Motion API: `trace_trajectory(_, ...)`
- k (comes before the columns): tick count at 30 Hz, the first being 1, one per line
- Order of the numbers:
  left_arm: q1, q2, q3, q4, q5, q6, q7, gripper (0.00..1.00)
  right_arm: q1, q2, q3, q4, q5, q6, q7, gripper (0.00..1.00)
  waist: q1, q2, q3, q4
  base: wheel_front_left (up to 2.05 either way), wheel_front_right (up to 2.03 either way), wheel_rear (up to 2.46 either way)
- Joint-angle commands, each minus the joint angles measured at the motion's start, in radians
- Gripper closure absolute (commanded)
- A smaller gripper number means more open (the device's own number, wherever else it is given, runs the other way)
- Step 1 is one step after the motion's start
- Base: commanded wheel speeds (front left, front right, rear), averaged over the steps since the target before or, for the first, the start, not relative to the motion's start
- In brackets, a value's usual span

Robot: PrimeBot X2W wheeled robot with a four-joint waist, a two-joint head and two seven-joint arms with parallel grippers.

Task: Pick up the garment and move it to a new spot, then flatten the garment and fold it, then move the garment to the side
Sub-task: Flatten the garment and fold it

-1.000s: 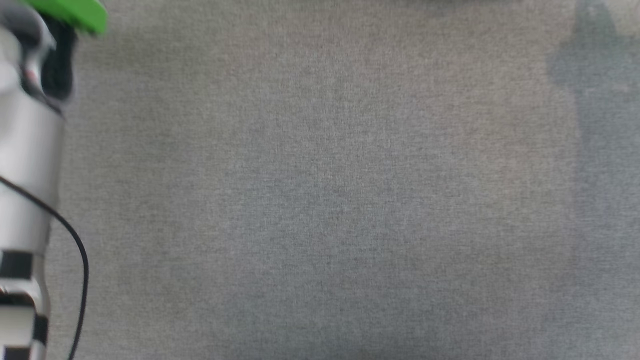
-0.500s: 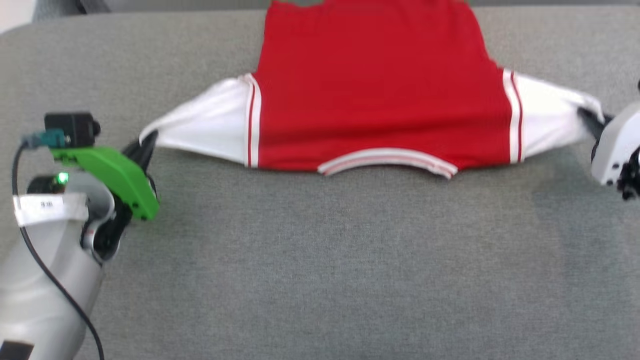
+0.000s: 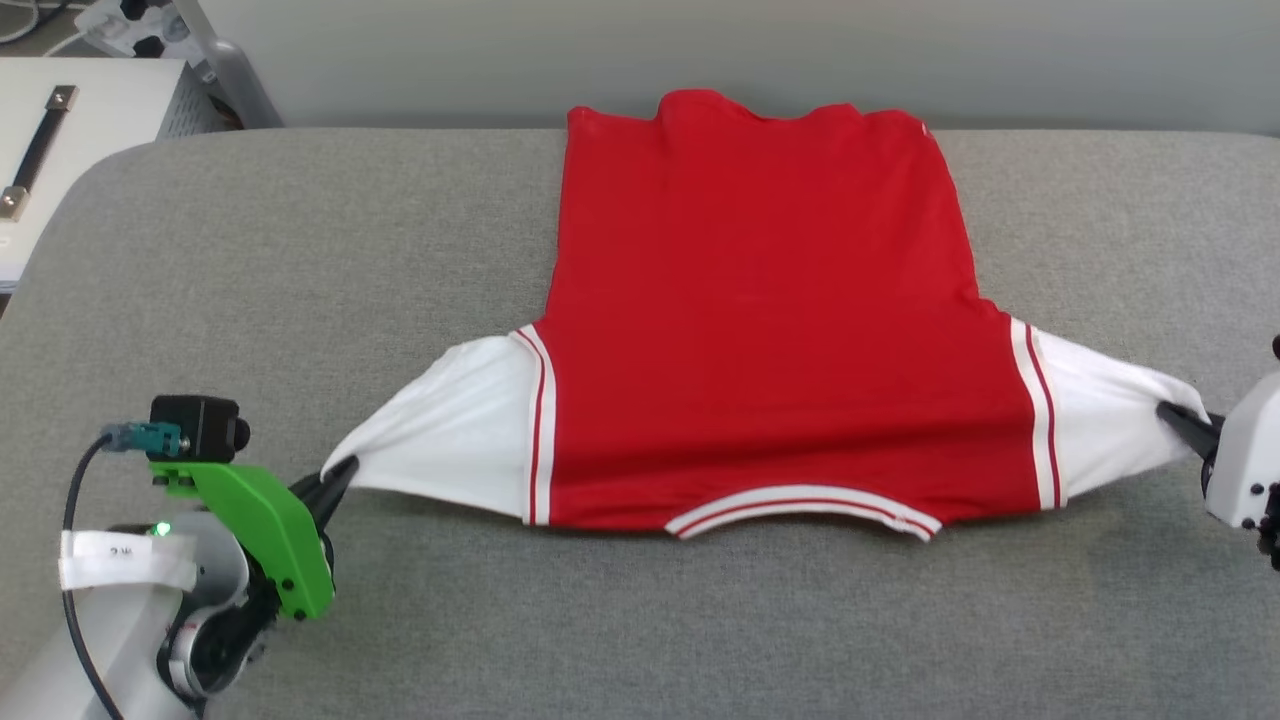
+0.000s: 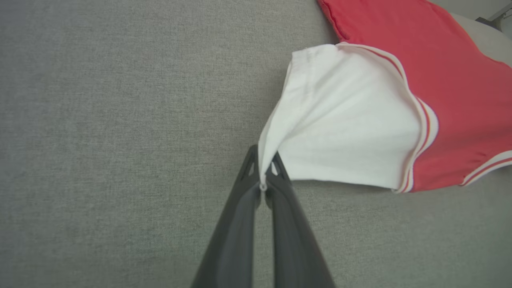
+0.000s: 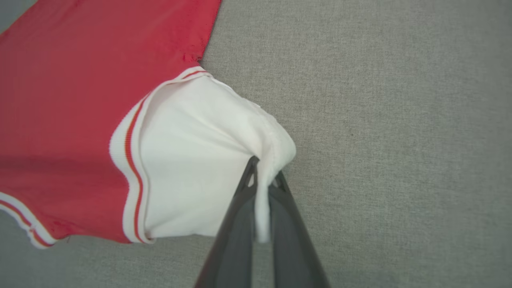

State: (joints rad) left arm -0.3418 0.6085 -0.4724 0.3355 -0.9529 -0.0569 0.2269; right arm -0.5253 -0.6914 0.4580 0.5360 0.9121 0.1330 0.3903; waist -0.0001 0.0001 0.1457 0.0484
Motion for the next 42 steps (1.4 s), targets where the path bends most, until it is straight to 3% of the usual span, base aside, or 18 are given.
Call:
trace_trajectory(1,0.047,0.033,0.011,-0.023,-0.019,0.024,0.017,1.00,0.044,-0.023,-0.020,-0.005,0.013,-0.002,0.017,1.00,0.0001,-0.0001,-0.028,0.012,0.00,0.00,0.00)
trace_trajectory(14,0.331,0.093,-0.013,-0.295,-0.138,0.138,0.169,1.00,0.395,-0.051,-0.184,-0.177,0.048,-0.002,0.219,1.00,0.0001,-0.0001,-0.087,0.020,0.00,0.00,0.00)
trace_trajectory(26,0.351,0.089,-0.041,-0.386,-0.136,0.148,0.193,1.00,0.490,0.032,-0.385,-0.332,-0.035,-0.002,0.362,1.00,0.0001,-0.0001,-0.049,0.024,0.00,0.00,0.00)
trace_trajectory(27,0.346,0.090,-0.045,-0.391,-0.127,0.150,0.193,1.00,0.491,0.036,-0.393,-0.343,-0.042,-0.002,0.376,0.78,0.0001,-0.0001,-0.044,0.026,0.00,0.00,0.00)
trace_trajectory(28,0.340,0.088,-0.052,-0.398,-0.117,0.151,0.194,1.00,0.493,0.038,-0.401,-0.361,-0.053,-0.002,0.388,0.13,0.0001,-0.0001,-0.035,0.029,0.00,0.00,0.00)
trace_trajectory(29,0.336,0.085,-0.057,-0.404,-0.111,0.153,0.195,1.00,0.494,0.042,-0.411,-0.371,-0.058,-0.002,0.399,0.00,0.0001,-0.0001,-0.028,0.031,0.00,0.00,0.00)
trace_trajectory(37,0.290,0.088,-0.089,-0.505,-0.077,0.160,0.240,1.00,0.394,0.071,-0.537,-0.516,-0.047,-0.002,0.529,0.00,0.0001,-0.0001,0.080,0.068,0.00,0.00,0.00)
trace_trajectory(42,0.247,0.103,-0.091,-0.591,-0.038,0.185,0.261,1.00,0.227,0.092,-0.571,-0.574,-0.087,-0.002,0.654,0.00,0.0001,-0.0001,0.177,0.106,0.00,0.00,0.00)
